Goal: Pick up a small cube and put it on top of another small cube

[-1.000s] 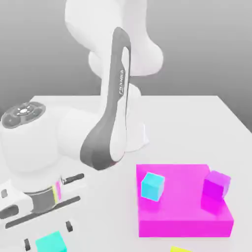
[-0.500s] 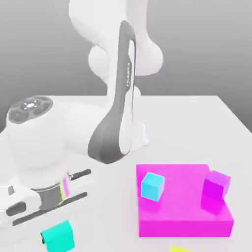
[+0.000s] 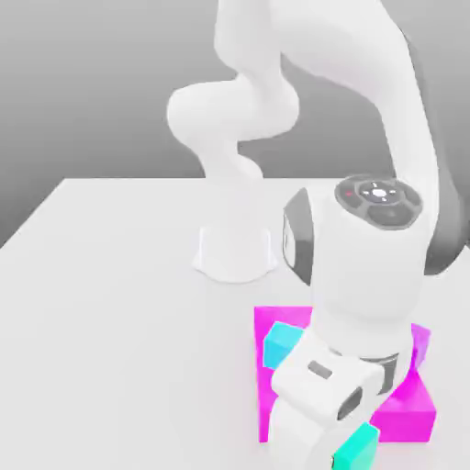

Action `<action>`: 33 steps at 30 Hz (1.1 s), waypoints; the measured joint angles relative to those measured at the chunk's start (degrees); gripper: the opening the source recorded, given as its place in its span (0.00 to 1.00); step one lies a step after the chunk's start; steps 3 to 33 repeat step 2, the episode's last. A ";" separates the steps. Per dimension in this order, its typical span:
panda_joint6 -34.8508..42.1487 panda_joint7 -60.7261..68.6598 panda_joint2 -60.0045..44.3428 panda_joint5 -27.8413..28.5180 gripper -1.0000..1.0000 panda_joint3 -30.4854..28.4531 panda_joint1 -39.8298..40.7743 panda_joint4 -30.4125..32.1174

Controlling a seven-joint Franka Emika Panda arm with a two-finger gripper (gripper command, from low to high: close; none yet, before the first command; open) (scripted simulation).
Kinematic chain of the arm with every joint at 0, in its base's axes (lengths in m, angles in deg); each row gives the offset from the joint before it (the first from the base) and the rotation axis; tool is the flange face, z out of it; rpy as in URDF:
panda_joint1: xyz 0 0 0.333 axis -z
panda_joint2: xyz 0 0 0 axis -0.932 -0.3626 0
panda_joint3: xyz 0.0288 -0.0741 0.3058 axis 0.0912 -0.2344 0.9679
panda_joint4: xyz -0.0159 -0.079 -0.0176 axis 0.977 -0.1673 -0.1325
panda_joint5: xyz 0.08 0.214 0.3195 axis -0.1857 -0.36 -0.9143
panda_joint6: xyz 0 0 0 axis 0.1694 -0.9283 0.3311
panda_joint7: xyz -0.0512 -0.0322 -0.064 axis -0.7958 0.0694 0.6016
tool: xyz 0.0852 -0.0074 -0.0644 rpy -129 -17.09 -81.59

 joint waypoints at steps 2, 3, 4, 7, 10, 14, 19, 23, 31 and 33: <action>0.00 0.00 0.00 0.00 1.00 0.00 0.00 0.00; 0.00 0.00 0.00 0.00 1.00 0.00 0.00 0.00; 0.00 0.00 0.00 0.00 1.00 0.00 0.00 0.00; 0.00 0.00 0.00 0.00 1.00 0.00 0.00 0.00; 0.00 0.00 0.00 0.00 1.00 0.00 0.00 0.00; 0.00 0.00 0.00 0.00 1.00 0.00 0.00 0.00; 0.00 0.00 0.00 0.00 1.00 0.00 0.00 0.00; 0.00 0.00 0.00 0.00 1.00 0.00 0.00 0.00; 0.00 0.00 0.00 0.00 1.00 0.00 0.00 0.00; 0.00 0.00 0.00 0.00 1.00 0.00 0.00 0.00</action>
